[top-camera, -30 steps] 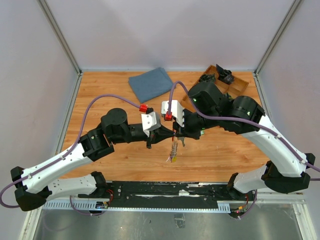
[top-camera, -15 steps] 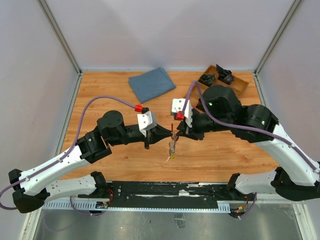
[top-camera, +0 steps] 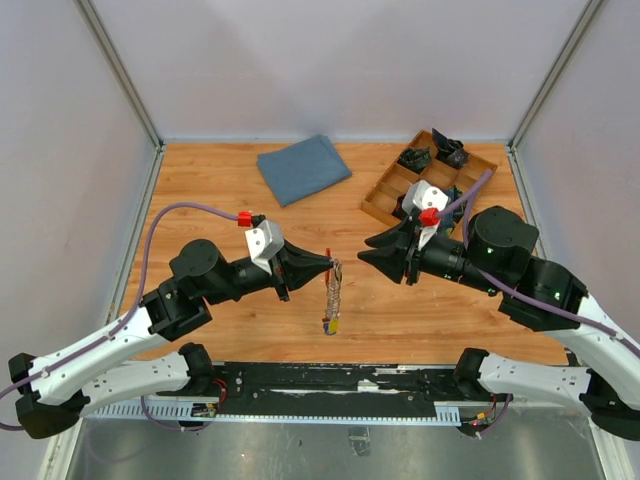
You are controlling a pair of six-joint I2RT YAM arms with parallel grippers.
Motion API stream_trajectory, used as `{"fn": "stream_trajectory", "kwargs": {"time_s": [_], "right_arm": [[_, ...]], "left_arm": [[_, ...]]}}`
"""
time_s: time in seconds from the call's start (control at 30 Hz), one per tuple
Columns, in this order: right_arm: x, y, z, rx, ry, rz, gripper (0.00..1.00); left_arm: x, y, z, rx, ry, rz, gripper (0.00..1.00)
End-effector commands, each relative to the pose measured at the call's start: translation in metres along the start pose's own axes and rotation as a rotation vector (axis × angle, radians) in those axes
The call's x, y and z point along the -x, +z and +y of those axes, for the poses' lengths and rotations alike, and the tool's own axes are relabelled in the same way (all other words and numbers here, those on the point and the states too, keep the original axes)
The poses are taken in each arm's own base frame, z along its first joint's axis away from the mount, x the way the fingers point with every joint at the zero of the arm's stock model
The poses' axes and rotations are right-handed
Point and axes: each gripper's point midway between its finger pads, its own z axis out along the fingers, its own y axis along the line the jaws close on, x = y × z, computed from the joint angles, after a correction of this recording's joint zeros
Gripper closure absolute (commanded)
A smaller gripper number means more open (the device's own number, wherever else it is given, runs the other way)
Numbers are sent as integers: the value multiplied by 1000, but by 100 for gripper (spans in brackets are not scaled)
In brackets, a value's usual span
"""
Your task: Put the keys on the keyring
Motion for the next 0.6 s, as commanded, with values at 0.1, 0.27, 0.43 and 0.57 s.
{"fn": "stream_trajectory", "kwargs": {"time_s": [0.1,0.27,0.43,0.57], "right_arm": [[24,13,-8,-121,507,-198,70],[14,27,-5,-117,591,-172,70],[8,36,0,-101,622,-135,72],[3,37,1,-101,627,-103,75]], "left_arm": [[32,-1,13,95,-29,-122,99],[32,1,20,130,-33,-117,99],[34,0,19,130,-28,-120,100],[35,0,20,133,-24,-121,100]]}}
